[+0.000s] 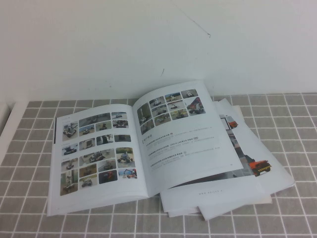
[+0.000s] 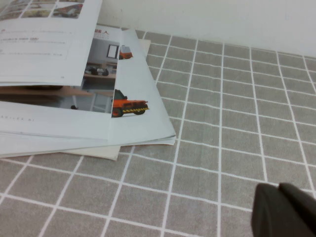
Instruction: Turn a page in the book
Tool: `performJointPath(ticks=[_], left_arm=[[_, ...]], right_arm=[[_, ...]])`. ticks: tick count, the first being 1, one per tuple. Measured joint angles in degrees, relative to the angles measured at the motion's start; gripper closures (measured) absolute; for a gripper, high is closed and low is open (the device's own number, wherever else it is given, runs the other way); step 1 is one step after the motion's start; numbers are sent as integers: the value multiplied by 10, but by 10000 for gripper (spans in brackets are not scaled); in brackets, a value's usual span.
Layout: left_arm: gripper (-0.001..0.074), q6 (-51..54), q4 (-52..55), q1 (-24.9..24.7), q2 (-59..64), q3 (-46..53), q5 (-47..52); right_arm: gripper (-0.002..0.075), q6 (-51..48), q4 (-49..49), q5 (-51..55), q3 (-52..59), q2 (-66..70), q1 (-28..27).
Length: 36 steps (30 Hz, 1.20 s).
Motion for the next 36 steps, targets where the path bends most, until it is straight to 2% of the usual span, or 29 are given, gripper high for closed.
performJointPath(ticks=[25,36], left_arm=[[738,5,-1,0,0,0,0],[738,-12,-15,0,0,1,-26]], right_arm=[[729,0,1,0,0,0,0],[729,0,9,-41,5,0,0]])
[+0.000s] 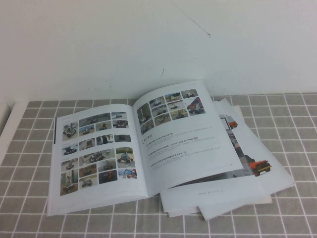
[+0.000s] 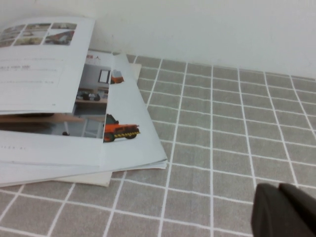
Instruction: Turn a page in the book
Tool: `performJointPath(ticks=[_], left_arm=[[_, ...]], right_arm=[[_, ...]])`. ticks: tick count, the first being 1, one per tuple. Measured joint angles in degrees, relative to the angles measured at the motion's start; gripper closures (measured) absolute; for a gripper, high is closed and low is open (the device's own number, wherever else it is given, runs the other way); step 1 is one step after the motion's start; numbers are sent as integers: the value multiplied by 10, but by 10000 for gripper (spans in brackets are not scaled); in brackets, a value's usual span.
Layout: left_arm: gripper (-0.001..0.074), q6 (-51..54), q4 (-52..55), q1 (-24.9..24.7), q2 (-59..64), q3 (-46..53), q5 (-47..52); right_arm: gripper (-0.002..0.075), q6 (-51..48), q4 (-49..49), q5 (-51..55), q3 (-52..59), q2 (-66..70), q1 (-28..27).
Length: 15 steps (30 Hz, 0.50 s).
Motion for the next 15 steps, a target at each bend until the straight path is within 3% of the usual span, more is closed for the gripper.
performJointPath(ticks=[8,15], left_arm=[[738,-54,-14,0,0,1,-166],[738,-97,-17,0,-1,1,-386]], right_arm=[[729,0,44,-83,0,0,0],[729,0,120,-295,0,0,0]])
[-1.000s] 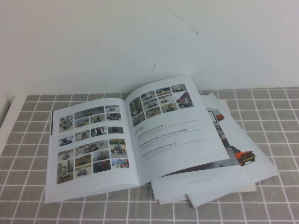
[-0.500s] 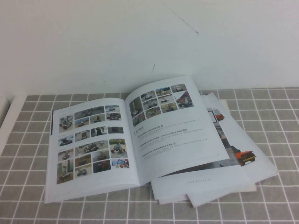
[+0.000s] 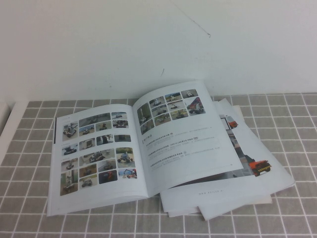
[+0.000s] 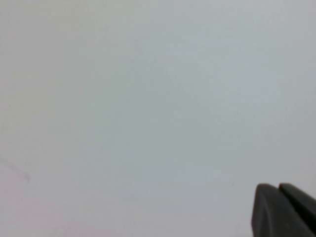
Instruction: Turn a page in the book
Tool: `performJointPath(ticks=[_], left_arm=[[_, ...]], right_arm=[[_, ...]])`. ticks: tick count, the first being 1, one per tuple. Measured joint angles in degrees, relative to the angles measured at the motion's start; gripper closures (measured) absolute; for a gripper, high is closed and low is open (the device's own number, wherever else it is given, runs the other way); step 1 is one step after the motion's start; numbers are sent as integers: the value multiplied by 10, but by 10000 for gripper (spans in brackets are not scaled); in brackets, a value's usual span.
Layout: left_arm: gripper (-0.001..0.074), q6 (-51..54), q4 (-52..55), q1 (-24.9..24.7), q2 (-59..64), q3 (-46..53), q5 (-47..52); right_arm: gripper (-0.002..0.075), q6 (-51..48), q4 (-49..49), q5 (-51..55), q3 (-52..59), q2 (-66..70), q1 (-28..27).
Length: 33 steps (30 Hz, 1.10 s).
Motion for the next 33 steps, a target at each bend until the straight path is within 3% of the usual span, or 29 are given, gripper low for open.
performJointPath(ticks=[6,13,17,20,24,33], left_arm=[[738,-5,0,0,0,0,-95],[738,-5,0,0,0,0,-109],[738,-30,0,0,0,0,-157],[738,-68,0,0,0,0,-207],[738,-107,5,0,0,-12,-212],[738,-129,175,-6,13,-253,-24]], right_arm=[[729,0,65,-112,0,0,0],[729,0,123,-132,0,0,0],[729,81,121,-170,0,0,0],[729,128,61,-219,0,0,0],[729,171,-90,-247,-25,0,0],[729,317,-404,-247,-245,24,0]])
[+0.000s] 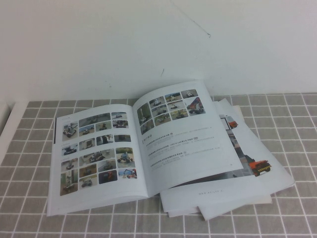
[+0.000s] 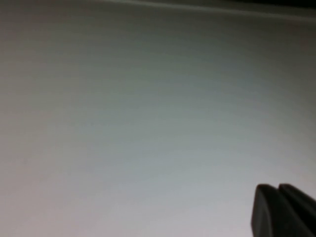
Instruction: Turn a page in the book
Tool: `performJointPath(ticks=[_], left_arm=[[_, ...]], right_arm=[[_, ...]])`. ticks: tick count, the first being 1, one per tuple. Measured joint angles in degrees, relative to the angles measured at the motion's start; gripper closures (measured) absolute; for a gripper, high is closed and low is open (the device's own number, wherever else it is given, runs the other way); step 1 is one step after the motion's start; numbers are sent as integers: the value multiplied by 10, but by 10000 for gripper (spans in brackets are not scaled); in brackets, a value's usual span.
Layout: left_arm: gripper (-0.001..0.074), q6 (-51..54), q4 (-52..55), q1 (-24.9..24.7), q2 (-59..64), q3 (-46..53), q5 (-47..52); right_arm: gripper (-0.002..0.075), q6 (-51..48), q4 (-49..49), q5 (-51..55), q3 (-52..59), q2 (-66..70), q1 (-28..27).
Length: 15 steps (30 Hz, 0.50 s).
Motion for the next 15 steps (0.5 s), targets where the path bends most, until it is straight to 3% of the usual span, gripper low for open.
performJointPath(ticks=[4,8,15], left_arm=[[738,-11,40,-9,50,-107,102],[738,-17,69,-10,112,-195,224],[738,-6,88,-12,214,-259,422]], right_arm=[[729,27,-95,37,-120,58,0],[729,58,-173,139,-224,125,0],[729,82,-181,517,-372,273,0]])
